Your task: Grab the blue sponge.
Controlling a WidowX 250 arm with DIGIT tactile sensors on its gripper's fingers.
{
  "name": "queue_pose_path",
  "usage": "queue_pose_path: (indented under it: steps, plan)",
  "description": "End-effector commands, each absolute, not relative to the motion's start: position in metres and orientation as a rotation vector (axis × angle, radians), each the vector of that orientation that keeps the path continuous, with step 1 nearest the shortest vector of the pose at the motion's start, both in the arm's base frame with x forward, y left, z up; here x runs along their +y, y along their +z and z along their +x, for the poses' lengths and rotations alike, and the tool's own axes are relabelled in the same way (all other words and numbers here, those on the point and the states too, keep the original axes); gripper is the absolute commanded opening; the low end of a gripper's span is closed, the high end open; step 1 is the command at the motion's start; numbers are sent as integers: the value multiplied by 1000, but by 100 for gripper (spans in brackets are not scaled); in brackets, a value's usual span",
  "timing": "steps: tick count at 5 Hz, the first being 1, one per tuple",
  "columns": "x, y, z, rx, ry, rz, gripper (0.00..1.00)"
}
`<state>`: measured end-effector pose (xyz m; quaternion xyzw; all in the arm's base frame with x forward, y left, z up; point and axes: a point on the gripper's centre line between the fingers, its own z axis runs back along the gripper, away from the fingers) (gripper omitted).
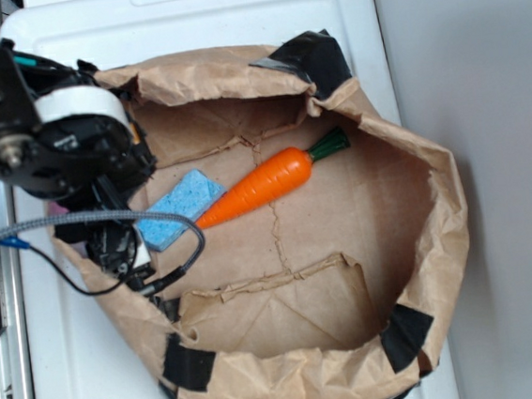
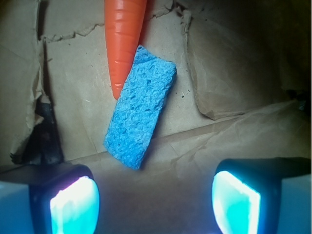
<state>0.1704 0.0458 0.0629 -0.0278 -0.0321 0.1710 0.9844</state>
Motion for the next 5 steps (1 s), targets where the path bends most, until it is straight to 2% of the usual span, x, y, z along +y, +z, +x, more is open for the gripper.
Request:
queue_pose_path:
  steps: [1,3,4,5]
  plan:
    - [49,63,175,-46,401,-43,100]
    - [49,63,175,-46,401,-43,100]
    - [45,60,206,-95,420,-41,100]
    - [46,61,218,-113,429,-42,100]
